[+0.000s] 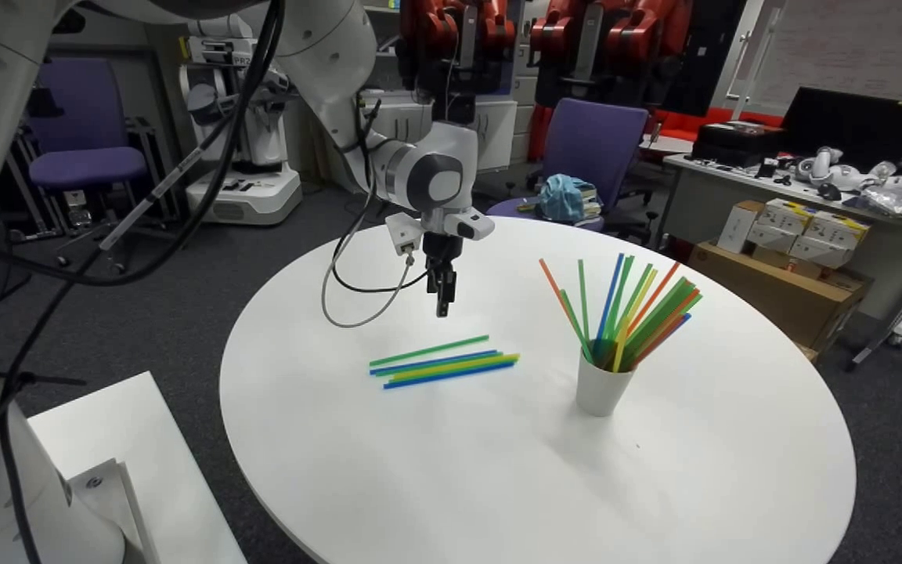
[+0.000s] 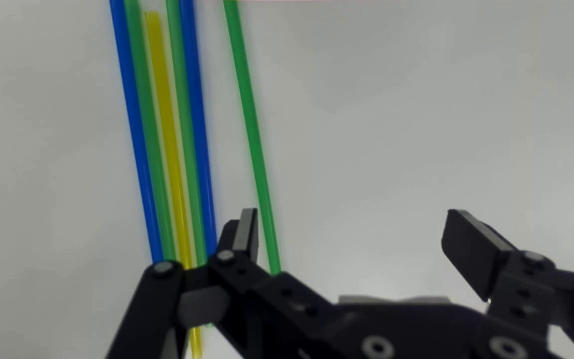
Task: Put the straw inside the mug
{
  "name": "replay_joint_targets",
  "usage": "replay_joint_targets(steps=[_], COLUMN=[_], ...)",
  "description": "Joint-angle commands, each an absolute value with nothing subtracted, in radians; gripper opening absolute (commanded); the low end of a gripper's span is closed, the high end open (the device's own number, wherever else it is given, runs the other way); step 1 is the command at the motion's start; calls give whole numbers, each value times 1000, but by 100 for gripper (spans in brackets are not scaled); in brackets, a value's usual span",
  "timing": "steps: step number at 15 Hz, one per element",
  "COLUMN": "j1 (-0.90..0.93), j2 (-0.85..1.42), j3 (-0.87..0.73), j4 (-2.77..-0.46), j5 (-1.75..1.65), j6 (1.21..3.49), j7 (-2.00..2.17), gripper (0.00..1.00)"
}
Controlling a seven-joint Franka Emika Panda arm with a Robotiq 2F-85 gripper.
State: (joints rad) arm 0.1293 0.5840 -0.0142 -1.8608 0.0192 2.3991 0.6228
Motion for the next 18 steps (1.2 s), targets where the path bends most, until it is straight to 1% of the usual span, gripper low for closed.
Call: replay_joint_targets(steps=[1,12,18], j1=[163,161,139], j2=[625,720,761], j3=[-45,-69,-52], j4=[-1835,-1770,-1723], j5=[16,32,58], j6=[2386,2378,2363], j7=[633,615,575], gripper=[100,100,100])
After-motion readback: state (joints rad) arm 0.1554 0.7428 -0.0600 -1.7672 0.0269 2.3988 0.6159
